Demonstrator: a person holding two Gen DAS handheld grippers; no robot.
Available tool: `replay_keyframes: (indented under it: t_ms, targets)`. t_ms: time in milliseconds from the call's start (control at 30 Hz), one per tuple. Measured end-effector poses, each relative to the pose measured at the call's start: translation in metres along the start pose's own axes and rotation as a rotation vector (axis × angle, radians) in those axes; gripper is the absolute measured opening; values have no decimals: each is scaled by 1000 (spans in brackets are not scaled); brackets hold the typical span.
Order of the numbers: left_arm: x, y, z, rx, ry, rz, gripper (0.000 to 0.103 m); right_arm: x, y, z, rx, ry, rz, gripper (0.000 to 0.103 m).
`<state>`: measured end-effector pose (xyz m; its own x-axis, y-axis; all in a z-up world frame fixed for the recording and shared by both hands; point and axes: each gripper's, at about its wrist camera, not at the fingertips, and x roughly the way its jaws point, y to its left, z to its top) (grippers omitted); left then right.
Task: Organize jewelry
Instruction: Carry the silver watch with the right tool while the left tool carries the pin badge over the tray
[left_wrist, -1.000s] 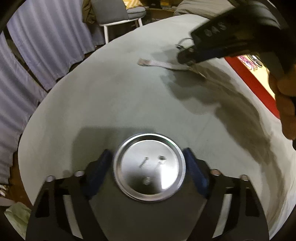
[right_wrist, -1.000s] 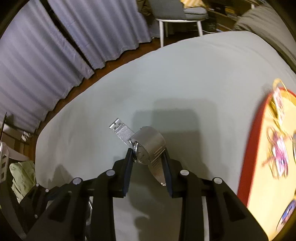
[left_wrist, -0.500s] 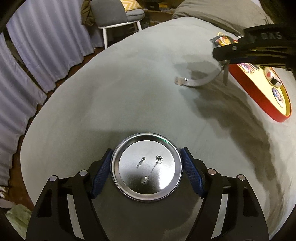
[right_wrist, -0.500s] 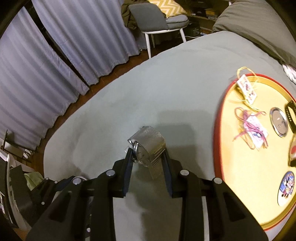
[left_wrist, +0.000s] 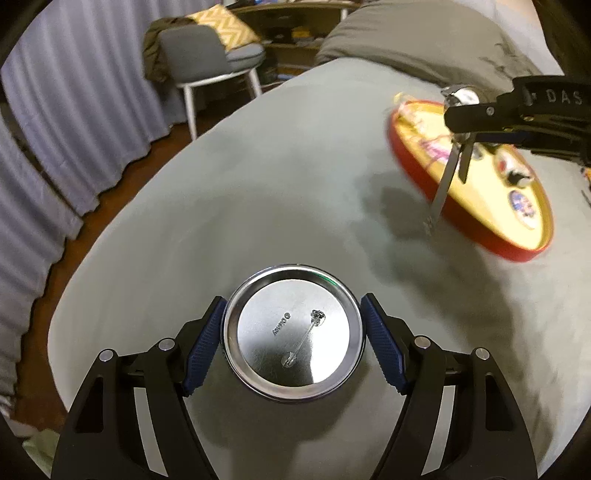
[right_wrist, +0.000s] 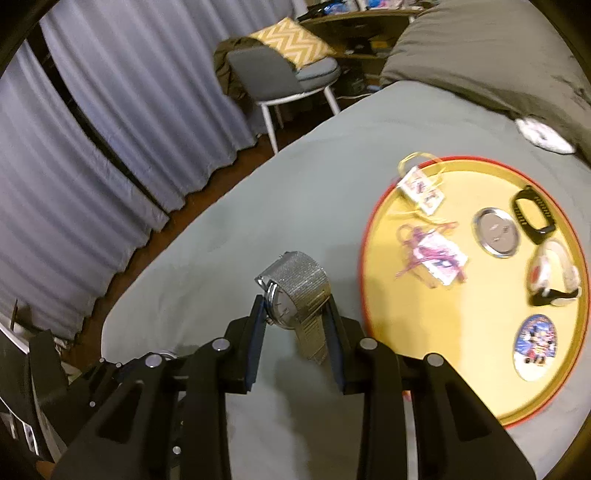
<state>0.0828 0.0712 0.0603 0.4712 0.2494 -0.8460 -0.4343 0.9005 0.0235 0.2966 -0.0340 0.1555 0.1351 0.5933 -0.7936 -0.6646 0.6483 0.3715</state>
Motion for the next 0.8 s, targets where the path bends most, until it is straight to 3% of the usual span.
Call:
replay_keyframes:
  t_ms: [367,600,800]
  targets:
    - [-12,-73,70,80,-110,-134,72,-73,-52,9,85,-136,-55,29]
    - [9,-123,100,197,-158,-195,72,-78,-96,-13,149,-126,-116,29]
    - [36,-158,113,272,-150,-241,72,-72,-128,-38,199,-88,-131,29]
